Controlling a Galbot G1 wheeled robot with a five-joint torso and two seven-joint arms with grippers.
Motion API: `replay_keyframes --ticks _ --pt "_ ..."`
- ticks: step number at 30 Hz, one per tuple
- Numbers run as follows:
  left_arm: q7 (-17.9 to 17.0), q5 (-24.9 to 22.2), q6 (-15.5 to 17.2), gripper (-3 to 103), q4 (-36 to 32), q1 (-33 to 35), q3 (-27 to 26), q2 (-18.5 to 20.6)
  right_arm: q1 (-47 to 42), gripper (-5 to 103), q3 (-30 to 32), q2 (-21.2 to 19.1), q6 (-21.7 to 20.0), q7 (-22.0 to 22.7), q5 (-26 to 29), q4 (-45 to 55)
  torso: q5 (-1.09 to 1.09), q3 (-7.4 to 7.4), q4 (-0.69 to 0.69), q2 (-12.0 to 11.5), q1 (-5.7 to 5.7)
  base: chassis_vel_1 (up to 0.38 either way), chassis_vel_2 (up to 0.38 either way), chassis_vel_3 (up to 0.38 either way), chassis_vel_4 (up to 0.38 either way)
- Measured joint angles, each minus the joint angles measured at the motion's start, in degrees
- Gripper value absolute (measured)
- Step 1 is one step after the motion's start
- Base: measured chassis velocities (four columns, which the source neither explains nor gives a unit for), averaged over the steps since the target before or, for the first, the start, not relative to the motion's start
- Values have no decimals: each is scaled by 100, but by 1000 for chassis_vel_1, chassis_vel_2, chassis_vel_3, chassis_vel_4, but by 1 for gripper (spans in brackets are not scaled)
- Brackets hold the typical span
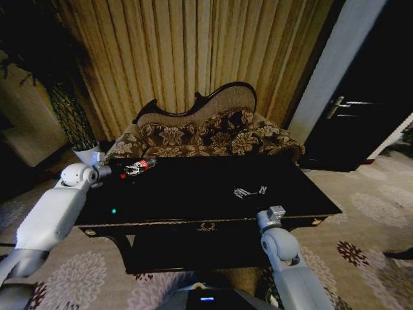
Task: Move to the front of the table and place the trash on the table into the trash bin.
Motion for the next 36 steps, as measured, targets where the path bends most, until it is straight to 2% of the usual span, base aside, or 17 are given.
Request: replay_keyframes --ticks 4,5,7,14,18,20,21,23,24,25,27,28,29,30,32,35,36 --pt "7 -5 0 65 -3 14 -6 0 7 100 1 5 19 0 0 -9 0 0 0 0 0 0 0 0 0" --pt "7 -5 0 65 -3 14 -6 0 7 100 1 5 19 0 0 -9 0 0 0 0 0 0 0 0 0" --pt "20 -6 -1 55 -15 15 -12 -6 11 100 5 11 38 0 -1 -19 0 0 0 0 0 0 0 0 0" --pt "32 -8 -4 41 -61 38 -31 -15 4 100 17 21 64 0 -5 -24 0 0 0 0 0 0 0 0 0" --pt "9 -8 -222 33 -178 141 -167 -22 -14 100 23 33 71 0 -6 -3 0 0 -1 0 0 0 0 0 0" --pt "60 -50 -644 33 -358 342 -301 6 0 100 14 33 69 0 38 51 -1 0 -1 0 0 0 0 0 0" --pt "60 -50 -644 33 -358 342 -301 6 0 100 14 33 69 0 38 51 -1 0 -1 0 0 0 0 0 0" --pt "143 16 -1085 33 -579 578 -511 19 33 100 -20 16 31 0 144 143 0 0 1 0 0 0 0 0 0" --pt "143 16 -1085 33 -579 578 -511 19 33 100 -20 16 31 0 144 143 0 0 1 0 0 0 0 0 0" --pt "161 64 -1327 33 -666 687 -619 11 40 100 -33 3 7 0 221 196 0 0 0 0 0 0 0 0 0" --pt "310 278 -2149 33 -868 1005 -920 -29 38 100 -49 -60 -186 0 640 448 -1 0 0 0 0 0 0 0 0" --pt "310 278 -2149 33 -868 1005 -920 -29 38 100 -49 -60 -186 0 640 448 -1 0 0 0 0 0 0 0 0" --pt "389 358 -2444 33 -1045 1218 -1135 -40 3 100 -53 -115 -327 0 957 638 -1 0 -1 0 0 0 0 0 0" --pt "389 358 -2444 33 -1045 1218 -1135 -40 3 100 -53 -115 -327 0 957 638 -1 0 -1 0 0 0 0 0 0" --pt "420 431 -2717 33 -1570 1652 -1536 -41 -116 100 -82 -208 -536 1 1304 984 -2 0 2 0 0 0 0 0 0" --pt "420 466 -2882 33 -2224 2095 -1901 -28 -391 100 -152 -297 -577 1 1269 1318 1 -1 0 0 0 0 0 0 0" --pt "420 466 -2882 33 -2224 2095 -1901 -28 -391 100 -152 -297 -577 1 1269 1318 1 -1 0 0 0 0 0 0 0"
